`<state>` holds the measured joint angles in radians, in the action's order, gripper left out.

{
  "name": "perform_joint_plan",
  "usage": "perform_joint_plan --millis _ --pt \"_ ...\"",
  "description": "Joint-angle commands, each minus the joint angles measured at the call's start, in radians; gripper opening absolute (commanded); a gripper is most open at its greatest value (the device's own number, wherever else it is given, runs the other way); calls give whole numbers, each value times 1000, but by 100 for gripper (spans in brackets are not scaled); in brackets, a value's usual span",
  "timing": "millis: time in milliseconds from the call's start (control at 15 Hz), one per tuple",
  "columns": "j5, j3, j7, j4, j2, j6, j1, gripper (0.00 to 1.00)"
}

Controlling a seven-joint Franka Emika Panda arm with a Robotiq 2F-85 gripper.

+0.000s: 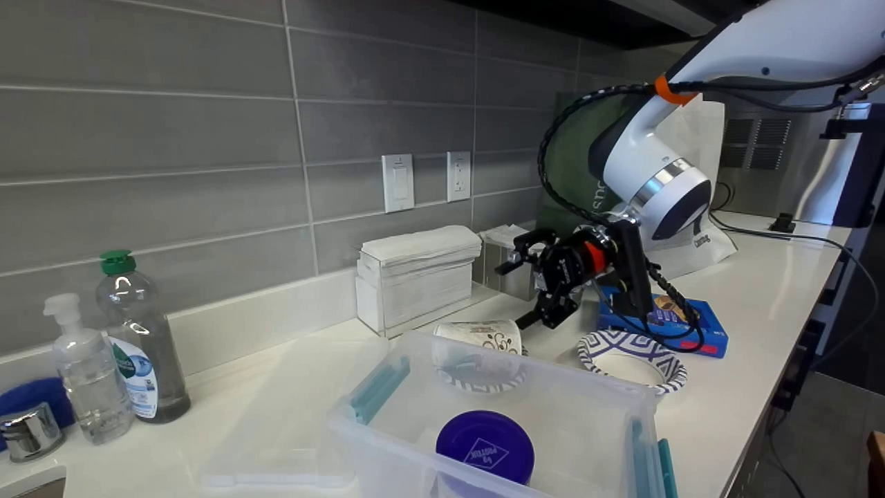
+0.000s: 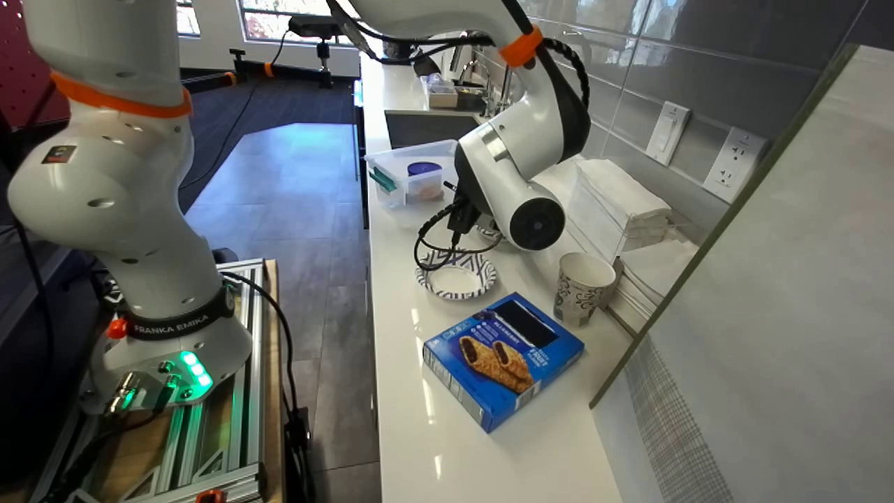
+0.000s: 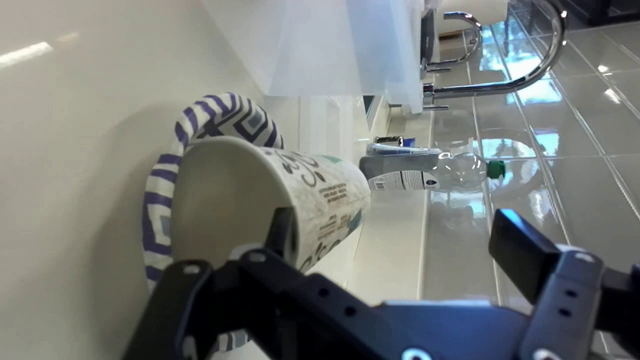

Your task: Put the cup on the plate

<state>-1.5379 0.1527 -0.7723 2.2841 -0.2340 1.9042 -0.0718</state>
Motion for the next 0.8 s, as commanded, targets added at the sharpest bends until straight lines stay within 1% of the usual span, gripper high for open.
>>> perform_joint_plan --millis 0,200,533,733 --pt "122 -4 -29 19 69 76 7 100" --pt "245 -11 -52 30 119 118 5 100" --pt "405 -18 -117 64 227 222 -6 100" --pt "525 -25 -101 107 315 339 -5 100"
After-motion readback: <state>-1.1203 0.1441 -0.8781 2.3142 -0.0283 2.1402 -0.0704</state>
